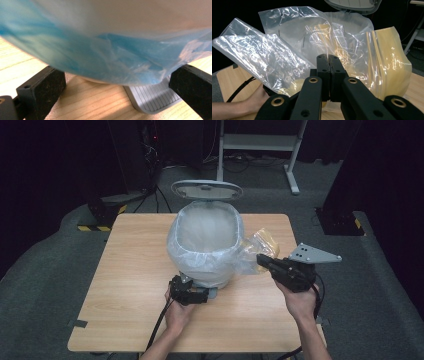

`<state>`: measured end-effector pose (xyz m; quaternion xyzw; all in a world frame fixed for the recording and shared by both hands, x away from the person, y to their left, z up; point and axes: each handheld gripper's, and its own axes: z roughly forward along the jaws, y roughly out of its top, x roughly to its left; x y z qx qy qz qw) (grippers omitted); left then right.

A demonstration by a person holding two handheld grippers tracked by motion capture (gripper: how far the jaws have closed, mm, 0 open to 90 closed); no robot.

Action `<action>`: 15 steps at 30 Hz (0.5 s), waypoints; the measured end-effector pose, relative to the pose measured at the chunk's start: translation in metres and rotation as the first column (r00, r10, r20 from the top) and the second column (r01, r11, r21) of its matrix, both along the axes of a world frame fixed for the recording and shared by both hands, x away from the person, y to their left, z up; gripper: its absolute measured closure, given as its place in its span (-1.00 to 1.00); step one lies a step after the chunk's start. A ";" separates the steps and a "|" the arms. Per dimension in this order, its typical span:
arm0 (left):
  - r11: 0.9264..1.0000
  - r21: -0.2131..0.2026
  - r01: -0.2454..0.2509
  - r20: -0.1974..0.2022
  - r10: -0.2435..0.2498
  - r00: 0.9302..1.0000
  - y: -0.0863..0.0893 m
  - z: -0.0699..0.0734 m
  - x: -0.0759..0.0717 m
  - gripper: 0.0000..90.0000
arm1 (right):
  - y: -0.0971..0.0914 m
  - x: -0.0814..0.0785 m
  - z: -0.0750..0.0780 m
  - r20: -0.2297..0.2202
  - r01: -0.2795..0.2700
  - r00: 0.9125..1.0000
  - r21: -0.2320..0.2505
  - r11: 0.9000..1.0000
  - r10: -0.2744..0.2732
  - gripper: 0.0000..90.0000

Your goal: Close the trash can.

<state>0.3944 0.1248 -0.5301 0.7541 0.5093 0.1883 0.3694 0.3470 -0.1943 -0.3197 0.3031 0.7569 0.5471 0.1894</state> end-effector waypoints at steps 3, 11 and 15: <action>1.000 -0.001 0.000 -0.001 0.000 1.000 0.000 0.000 0.000 -0.97 | 0.002 0.003 0.002 0.002 -0.006 1.000 0.000 1.000 0.006 0.97; 1.000 -0.002 0.000 -0.001 0.000 1.000 0.000 0.000 0.000 -0.98 | 0.006 0.007 0.007 0.000 -0.015 1.000 0.006 1.000 0.015 0.97; 1.000 -0.002 0.000 -0.001 0.000 1.000 0.000 0.000 0.000 -0.97 | 0.009 0.010 0.009 0.002 -0.022 1.000 0.003 1.000 0.022 0.97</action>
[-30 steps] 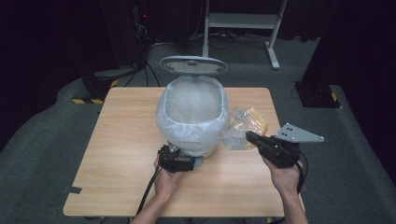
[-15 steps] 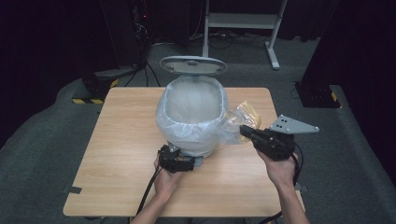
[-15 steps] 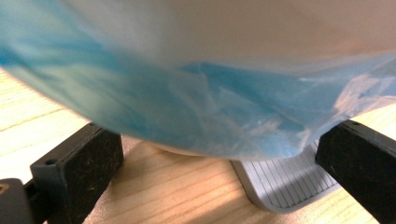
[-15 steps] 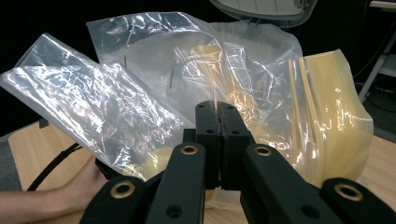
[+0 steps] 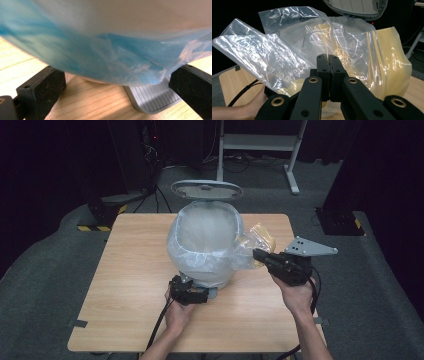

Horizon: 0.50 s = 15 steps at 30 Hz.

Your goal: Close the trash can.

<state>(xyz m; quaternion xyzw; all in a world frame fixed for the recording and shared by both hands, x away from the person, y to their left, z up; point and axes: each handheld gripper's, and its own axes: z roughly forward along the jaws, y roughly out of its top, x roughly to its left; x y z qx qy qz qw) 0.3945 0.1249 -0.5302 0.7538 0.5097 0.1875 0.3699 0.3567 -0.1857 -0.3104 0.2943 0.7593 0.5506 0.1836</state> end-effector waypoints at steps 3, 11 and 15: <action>1.000 0.000 0.000 0.000 0.000 1.000 0.000 0.000 0.000 -0.97 | 0.002 0.002 0.002 0.000 -0.003 1.000 -0.004 1.000 0.003 0.97; 1.000 0.002 0.000 0.001 0.000 1.000 0.000 0.000 0.000 -0.98 | 0.009 0.008 0.006 -0.002 -0.015 1.000 0.000 1.000 0.015 0.97; 1.000 0.004 0.000 0.001 0.000 1.000 0.000 0.000 0.000 -0.98 | 0.013 0.012 0.009 -0.001 -0.023 1.000 -0.004 1.000 0.023 0.97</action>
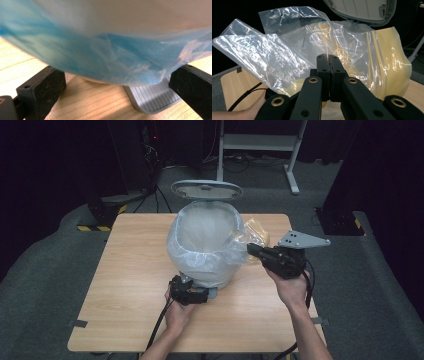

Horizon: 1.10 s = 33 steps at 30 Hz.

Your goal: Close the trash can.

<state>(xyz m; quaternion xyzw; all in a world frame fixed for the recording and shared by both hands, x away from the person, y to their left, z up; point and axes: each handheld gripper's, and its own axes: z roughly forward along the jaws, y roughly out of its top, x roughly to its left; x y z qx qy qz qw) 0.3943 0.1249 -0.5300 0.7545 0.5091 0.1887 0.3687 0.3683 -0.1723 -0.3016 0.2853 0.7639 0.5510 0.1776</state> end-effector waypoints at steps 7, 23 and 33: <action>1.000 0.018 0.017 -0.012 -0.017 1.000 0.001 0.001 0.000 -0.98 | 0.011 0.006 0.006 0.001 -0.017 1.000 -0.004 1.000 0.017 0.97; 1.000 0.018 0.016 -0.011 -0.016 1.000 0.001 0.001 0.000 -0.98 | 0.023 0.016 0.009 -0.011 -0.033 0.999 -0.011 0.999 0.033 0.97; 1.000 0.017 0.014 -0.011 -0.014 1.000 0.001 0.001 0.000 -0.98 | 0.034 0.023 0.013 -0.014 -0.057 0.998 -0.018 0.998 0.057 0.97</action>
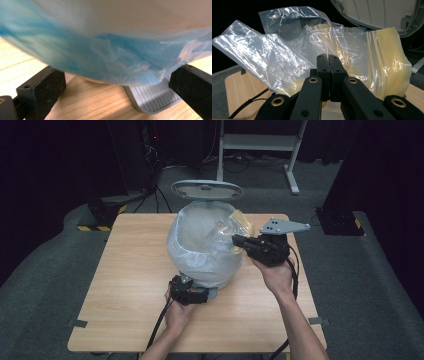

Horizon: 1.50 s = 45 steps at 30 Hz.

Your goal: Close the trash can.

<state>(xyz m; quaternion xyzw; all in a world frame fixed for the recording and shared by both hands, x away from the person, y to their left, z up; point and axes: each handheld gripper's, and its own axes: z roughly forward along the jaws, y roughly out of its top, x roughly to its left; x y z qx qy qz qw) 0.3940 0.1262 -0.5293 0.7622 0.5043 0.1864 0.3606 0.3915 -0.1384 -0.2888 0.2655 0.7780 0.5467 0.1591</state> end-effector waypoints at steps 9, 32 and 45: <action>1.000 0.002 0.002 0.000 -0.002 1.000 0.000 0.000 0.000 -0.98 | 0.010 0.007 0.004 -0.005 -0.012 1.000 -0.007 1.000 0.012 0.97; 1.000 0.002 0.002 0.000 -0.002 1.000 0.000 0.000 0.000 -0.98 | 0.044 0.034 0.004 -0.048 -0.032 0.998 -0.034 0.999 0.030 0.97; 1.000 0.001 0.002 0.000 -0.002 1.000 0.000 0.000 0.000 -0.98 | 0.056 0.047 -0.003 -0.085 -0.035 0.996 -0.049 0.998 0.031 0.95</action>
